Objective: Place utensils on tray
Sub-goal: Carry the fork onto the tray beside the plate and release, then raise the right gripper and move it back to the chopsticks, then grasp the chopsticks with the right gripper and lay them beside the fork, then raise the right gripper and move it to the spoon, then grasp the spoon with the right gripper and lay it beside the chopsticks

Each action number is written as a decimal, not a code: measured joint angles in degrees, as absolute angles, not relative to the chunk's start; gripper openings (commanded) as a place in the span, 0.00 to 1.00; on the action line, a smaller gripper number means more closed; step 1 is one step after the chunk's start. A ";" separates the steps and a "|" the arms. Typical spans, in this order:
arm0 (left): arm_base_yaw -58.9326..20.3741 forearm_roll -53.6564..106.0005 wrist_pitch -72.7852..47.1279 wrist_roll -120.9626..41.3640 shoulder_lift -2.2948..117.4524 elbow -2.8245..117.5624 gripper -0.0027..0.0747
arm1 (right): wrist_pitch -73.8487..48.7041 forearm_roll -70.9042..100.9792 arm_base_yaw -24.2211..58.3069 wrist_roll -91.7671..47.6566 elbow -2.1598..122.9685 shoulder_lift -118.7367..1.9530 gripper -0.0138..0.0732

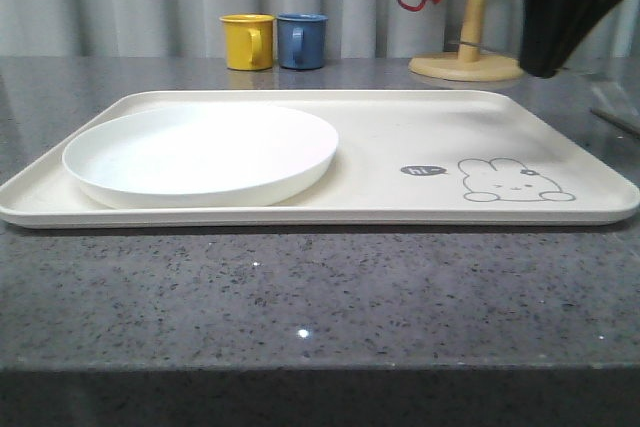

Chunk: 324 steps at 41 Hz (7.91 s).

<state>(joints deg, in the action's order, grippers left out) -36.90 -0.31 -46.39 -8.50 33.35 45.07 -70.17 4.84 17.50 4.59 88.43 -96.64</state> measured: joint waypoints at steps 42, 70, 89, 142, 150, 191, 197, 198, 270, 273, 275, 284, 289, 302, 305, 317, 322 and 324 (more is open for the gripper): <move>-36.90 -0.31 -46.39 -8.50 33.35 45.07 0.50 | -61.64 5.52 26.59 32.84 89.17 -106.83 0.48; -36.90 -0.31 -46.39 -8.50 33.35 45.07 0.50 | -70.00 -2.22 13.01 9.92 84.27 -91.56 0.48; -36.90 -0.31 -46.39 -8.50 33.35 45.07 0.50 | -70.19 -2.45 -0.21 2.52 82.02 -94.38 0.48; -36.90 -0.31 -46.39 -8.50 33.35 45.07 0.50 | -69.39 1.20 0.51 1.61 81.92 -101.05 0.18; -36.90 -0.31 -46.39 -8.50 33.35 45.07 0.50 | -70.02 5.07 6.25 1.61 83.26 -97.24 0.18; -36.90 -0.31 -46.39 -8.50 33.35 45.07 0.50 | -69.28 17.36 15.48 15.03 84.49 -102.44 0.18; -36.90 -0.31 -46.39 -8.50 33.35 45.07 0.50 | -68.69 17.09 15.55 15.63 84.49 -103.58 0.29; -36.90 -0.31 -46.39 -8.50 33.35 45.07 0.50 | -68.56 17.09 15.55 15.66 84.49 -103.70 0.33; -36.90 -0.31 -46.39 -8.50 33.35 45.07 0.50 | -61.81 0.00 -8.03 0.00 82.09 -101.99 0.49; -36.90 -0.31 -46.39 -8.50 33.35 45.07 0.50 | -61.67 0.00 -8.03 0.00 82.09 -102.71 0.45; -36.90 -0.31 -46.39 -8.50 33.35 45.07 0.50 | -61.67 0.00 -8.03 0.00 82.09 -102.85 0.38; -36.90 -0.31 -46.39 -8.50 33.35 45.07 0.50 | -61.78 0.00 -8.07 0.00 82.09 -102.85 0.14; -36.90 -0.31 -46.39 -8.50 33.35 45.07 0.50 | -63.44 0.00 -8.07 0.00 82.76 -102.94 0.14; -36.90 -0.31 -46.39 -8.50 33.35 45.07 0.50 | -69.81 5.99 -3.31 0.00 87.05 -98.88 0.14; -36.90 -0.31 -46.39 -8.50 33.35 45.07 0.50 | -70.09 7.39 -0.96 0.00 87.17 -97.50 0.14; -36.90 -0.31 -46.39 -8.50 33.35 45.07 0.50 | -70.31 14.32 7.40 0.65 87.05 -96.56 0.14; -36.90 -0.31 -46.39 -8.50 33.35 45.07 0.50 | -69.73 15.15 9.67 4.68 85.68 -96.56 0.14; -36.90 -0.31 -46.39 -8.50 33.35 45.07 0.50 | -68.97 15.24 10.23 6.15 84.77 -96.56 0.14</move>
